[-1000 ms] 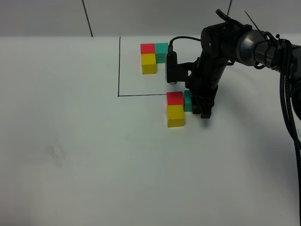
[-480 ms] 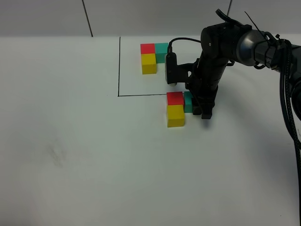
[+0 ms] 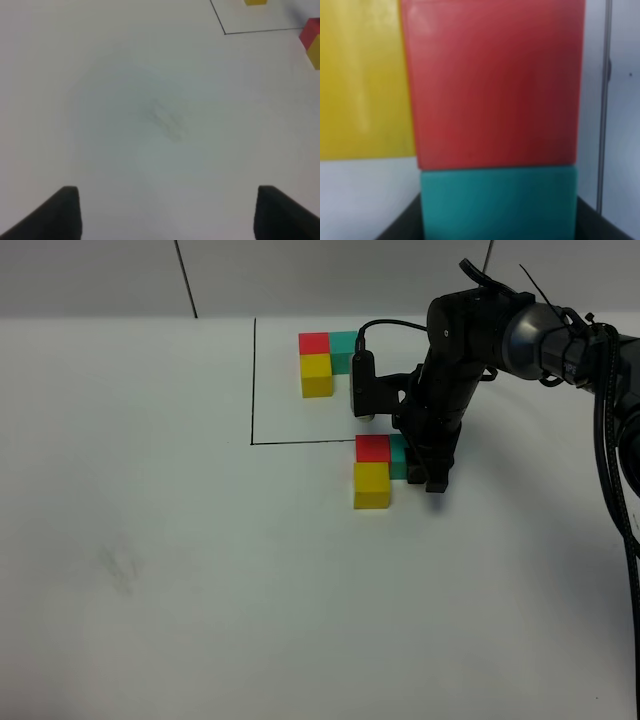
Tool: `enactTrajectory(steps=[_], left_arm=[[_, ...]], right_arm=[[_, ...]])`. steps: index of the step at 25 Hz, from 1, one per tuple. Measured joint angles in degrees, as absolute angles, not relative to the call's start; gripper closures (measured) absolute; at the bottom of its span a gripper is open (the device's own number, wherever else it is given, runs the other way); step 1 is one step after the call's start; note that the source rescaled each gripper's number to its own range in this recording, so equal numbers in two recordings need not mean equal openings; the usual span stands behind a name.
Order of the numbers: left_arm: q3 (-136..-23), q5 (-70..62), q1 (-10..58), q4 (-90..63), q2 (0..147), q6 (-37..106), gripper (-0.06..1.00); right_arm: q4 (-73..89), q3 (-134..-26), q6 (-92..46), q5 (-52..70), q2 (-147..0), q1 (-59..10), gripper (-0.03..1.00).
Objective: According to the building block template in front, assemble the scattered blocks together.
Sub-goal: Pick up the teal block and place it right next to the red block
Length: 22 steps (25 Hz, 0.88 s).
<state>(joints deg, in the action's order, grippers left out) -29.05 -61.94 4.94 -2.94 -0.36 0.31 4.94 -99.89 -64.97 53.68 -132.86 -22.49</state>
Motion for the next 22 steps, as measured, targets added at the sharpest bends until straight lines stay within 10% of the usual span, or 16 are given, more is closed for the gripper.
enactTrajectory(steps=[22], left_arm=[[-29.0, -61.9, 4.9, -2.9, -0.4, 0.3, 0.37]], right_arm=[[5.1, -99.9, -67.3, 53.7, -132.9, -22.5, 0.96]])
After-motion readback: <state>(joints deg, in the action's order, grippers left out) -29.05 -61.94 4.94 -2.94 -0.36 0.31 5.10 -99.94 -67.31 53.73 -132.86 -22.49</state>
